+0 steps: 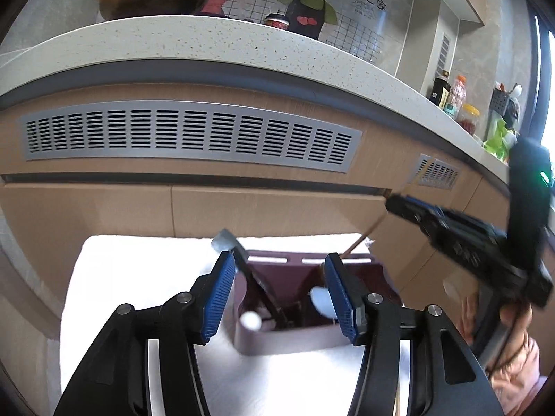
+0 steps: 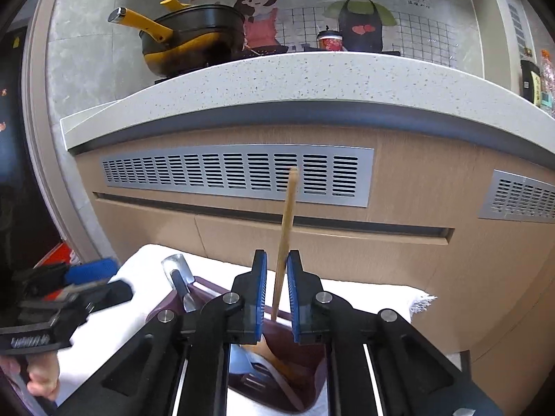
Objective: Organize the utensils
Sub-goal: 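Open both tools to drop the metal spoon and chopstick into the caddy, then grasp the dark plastic spoon with the left tool while the right tool grasps the other chopstick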
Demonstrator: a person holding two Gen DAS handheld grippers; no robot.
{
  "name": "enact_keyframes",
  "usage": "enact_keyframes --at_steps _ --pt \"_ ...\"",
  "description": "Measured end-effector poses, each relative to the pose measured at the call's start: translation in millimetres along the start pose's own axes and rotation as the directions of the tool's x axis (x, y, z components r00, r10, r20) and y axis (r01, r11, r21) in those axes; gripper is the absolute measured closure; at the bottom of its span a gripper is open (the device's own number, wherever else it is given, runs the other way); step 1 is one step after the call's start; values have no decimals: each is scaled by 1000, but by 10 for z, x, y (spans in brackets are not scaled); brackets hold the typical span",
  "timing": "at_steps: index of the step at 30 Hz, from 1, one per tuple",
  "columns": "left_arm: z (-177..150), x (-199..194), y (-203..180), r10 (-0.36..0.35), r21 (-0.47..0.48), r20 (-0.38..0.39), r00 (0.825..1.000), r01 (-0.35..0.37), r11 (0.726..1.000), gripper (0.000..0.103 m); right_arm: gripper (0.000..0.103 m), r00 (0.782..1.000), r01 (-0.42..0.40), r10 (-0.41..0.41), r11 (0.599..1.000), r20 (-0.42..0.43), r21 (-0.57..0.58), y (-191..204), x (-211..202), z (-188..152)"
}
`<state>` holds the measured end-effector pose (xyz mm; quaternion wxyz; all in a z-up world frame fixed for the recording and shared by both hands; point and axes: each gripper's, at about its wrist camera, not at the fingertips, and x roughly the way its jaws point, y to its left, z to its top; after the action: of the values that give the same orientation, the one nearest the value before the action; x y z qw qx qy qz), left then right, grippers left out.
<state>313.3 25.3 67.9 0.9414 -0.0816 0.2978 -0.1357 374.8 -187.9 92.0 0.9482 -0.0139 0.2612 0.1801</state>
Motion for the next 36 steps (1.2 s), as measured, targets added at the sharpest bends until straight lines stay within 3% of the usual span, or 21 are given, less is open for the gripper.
enact_keyframes --at_steps 5,9,16,18,22,23,24,26,29,33,36 --pt "-118 -160 108 11 -17 -14 1000 -11 1000 48 98 1000 0 1 999 -22 43 -45 74 149" --pt "-184 -284 216 14 -27 -13 1000 -15 1000 48 98 999 0 -1 1000 48 24 2 -308 273" --pt "-265 -321 263 -3 -59 -25 1000 2 998 47 98 989 83 -75 995 124 -59 182 -804 377" --pt "-287 -340 273 -9 -64 -32 999 7 998 47 98 990 94 -85 992 115 -79 223 -823 379" --pt "-391 -421 294 -14 -78 -50 999 10 997 44 96 996 75 -79 991 -33 -109 272 -556 225" --pt "-418 -442 299 -12 -76 -56 998 7 997 43 89 994 72 -79 992 -69 -108 268 -477 171" --pt "-443 -464 303 -8 -72 -62 998 4 997 42 72 993 75 -84 992 -83 -104 258 -439 133" --pt "-525 -538 325 3 -60 -78 997 -8 998 42 51 990 101 -110 990 -87 -103 251 -429 49" --pt "-660 -641 365 17 -37 -109 994 -21 999 42 50 990 111 -120 988 -78 -105 252 -568 -70" --pt "-964 -764 415 30 -3 -177 984 -31 1000 41 23 988 123 -131 988 -87 -91 275 -765 -340" --pt "-1240 -848 455 43 12 -231 972 -41 999 40 17 984 109 -117 992 -134 -67 270 -864 -643"
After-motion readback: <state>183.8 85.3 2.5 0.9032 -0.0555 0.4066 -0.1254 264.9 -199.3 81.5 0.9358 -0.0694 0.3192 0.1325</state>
